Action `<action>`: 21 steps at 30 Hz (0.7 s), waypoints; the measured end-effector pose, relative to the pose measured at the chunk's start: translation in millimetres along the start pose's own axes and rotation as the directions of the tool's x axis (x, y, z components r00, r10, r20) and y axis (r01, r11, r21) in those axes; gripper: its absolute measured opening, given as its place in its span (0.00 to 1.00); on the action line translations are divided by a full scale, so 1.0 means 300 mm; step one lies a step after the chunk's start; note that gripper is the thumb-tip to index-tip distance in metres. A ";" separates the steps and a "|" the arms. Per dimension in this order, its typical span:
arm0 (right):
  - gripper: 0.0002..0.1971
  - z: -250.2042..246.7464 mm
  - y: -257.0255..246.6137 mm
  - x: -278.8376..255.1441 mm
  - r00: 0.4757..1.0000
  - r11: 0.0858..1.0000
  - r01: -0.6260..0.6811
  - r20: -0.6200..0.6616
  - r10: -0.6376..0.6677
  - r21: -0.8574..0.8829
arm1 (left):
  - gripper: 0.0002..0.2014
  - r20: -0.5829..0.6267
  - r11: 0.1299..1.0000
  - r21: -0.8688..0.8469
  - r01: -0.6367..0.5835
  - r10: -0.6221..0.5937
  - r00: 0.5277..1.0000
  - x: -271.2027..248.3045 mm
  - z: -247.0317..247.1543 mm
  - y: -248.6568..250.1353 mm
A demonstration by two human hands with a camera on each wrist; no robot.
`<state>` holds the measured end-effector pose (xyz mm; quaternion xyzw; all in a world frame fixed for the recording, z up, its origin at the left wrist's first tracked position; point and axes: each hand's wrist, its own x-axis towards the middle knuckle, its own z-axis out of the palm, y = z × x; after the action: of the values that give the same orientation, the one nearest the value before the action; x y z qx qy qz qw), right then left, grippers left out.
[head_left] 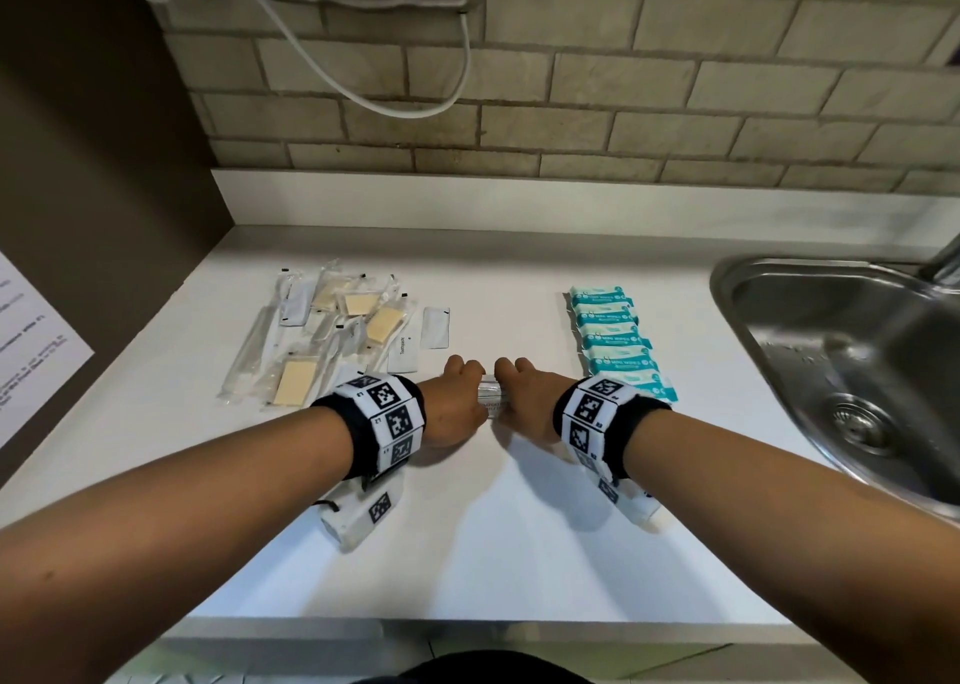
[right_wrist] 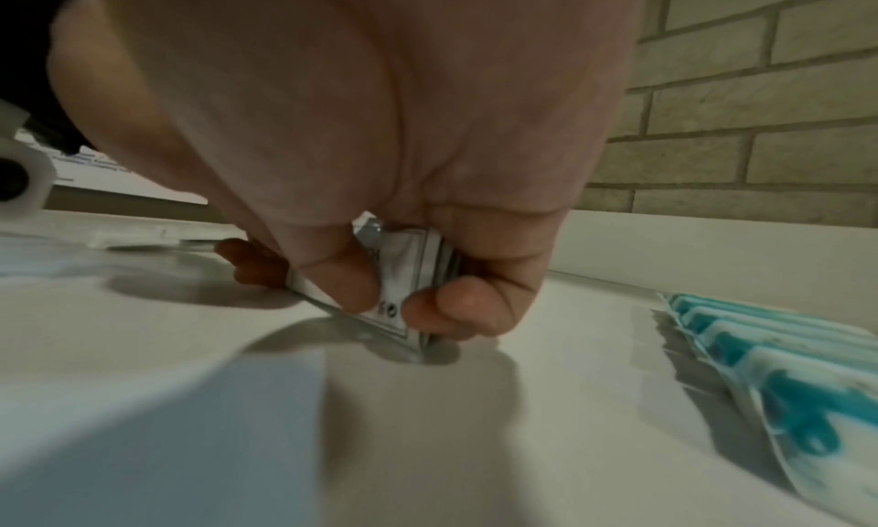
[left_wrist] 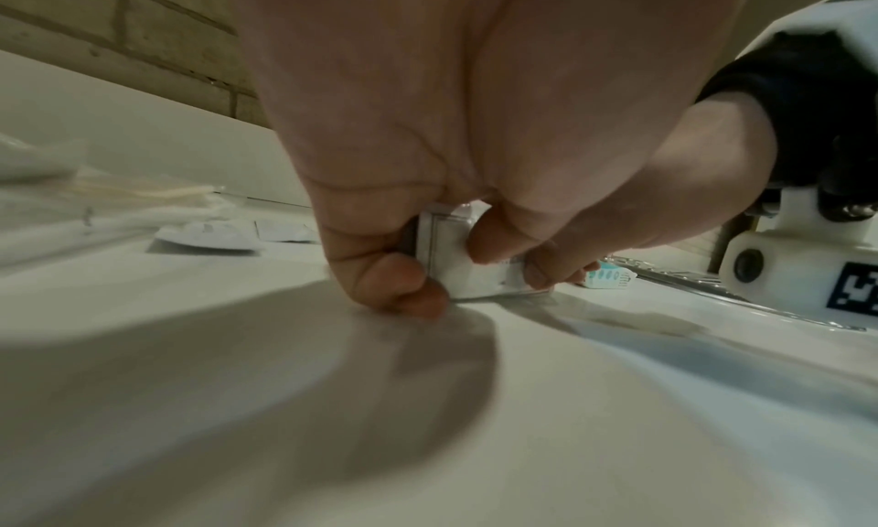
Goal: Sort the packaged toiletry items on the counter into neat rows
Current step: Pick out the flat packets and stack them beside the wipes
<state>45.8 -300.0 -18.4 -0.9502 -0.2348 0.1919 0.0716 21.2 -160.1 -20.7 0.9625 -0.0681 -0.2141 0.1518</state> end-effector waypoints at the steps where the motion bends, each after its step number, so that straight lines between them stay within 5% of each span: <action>1: 0.17 -0.008 -0.001 0.002 1.000 1.000 -0.004 0.013 0.004 -0.001 | 0.20 0.006 1.000 -0.009 -0.009 0.009 1.000 0.002 -0.003 -0.007; 8: 0.17 -0.153 0.048 0.032 0.993 0.987 -0.050 0.111 0.033 0.155 | 0.24 -0.057 0.984 -0.167 -0.067 0.058 0.997 0.011 -0.117 -0.052; 13: 0.16 -0.318 0.112 0.076 0.998 0.954 -0.053 -0.007 0.058 0.295 | 0.22 -0.243 0.931 -0.350 -0.102 0.015 0.970 0.060 -0.255 -0.072; 21: 0.09 -0.415 0.178 0.212 0.986 0.792 -0.162 0.063 0.155 0.588 | 0.22 -0.287 0.898 -0.434 -0.080 -0.054 0.957 0.250 -0.357 -0.061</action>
<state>169.5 -322.5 62.7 -0.8958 -0.0835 0.2662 0.3460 136.4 -129.3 36.4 0.9235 -0.0013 -0.0789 0.3754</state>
